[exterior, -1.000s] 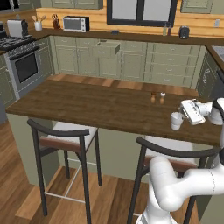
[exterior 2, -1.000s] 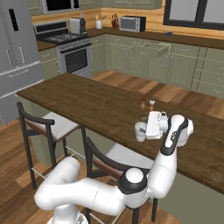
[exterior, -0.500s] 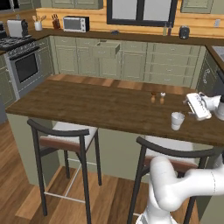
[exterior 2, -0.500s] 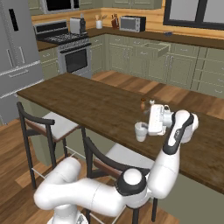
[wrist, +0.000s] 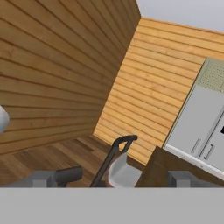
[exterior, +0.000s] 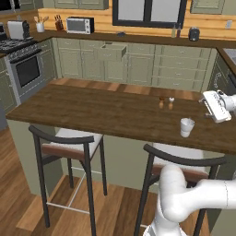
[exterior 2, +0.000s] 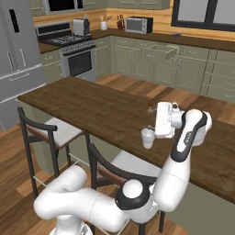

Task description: Take a straw from the drawer in front and place it inside the glass cup on the dining counter.

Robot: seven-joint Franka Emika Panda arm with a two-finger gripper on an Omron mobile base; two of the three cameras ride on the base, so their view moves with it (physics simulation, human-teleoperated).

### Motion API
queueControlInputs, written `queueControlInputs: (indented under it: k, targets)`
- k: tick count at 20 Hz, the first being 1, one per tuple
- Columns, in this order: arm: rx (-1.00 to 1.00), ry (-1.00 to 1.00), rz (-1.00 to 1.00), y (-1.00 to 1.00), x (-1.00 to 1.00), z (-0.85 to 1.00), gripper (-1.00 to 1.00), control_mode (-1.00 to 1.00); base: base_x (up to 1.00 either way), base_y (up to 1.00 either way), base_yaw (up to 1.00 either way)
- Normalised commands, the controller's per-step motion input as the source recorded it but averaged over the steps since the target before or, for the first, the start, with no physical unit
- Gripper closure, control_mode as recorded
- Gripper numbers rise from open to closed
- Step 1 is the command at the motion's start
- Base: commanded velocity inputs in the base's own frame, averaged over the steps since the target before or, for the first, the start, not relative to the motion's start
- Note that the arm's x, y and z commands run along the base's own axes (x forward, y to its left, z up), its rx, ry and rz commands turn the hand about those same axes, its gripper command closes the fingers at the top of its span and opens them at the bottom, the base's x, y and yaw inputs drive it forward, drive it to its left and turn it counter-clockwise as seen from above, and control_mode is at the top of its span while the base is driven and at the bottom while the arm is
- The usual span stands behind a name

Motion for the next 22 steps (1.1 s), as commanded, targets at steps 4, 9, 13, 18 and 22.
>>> queueControlInputs:
  k: [4,9,13,18,22]
  targets:
    - [-0.05,0.0,0.0,0.25,0.0,0.0,-1.0,-1.0,0.0,0.0,0.0]
    - [-0.04,0.0,0.0,0.22,-0.02,0.0,-1.0,-1.0,0.0,0.0,0.0]
    - [-0.02,0.0,0.0,0.21,-0.09,0.0,-1.0,-1.0,0.0,0.0,0.0]
    - [-0.01,0.0,0.0,0.18,-0.08,0.0,-1.0,-1.0,0.0,0.0,0.0]
    - [0.0,0.0,0.0,0.18,-0.12,0.0,-1.0,-1.0,0.0,0.0,0.0]
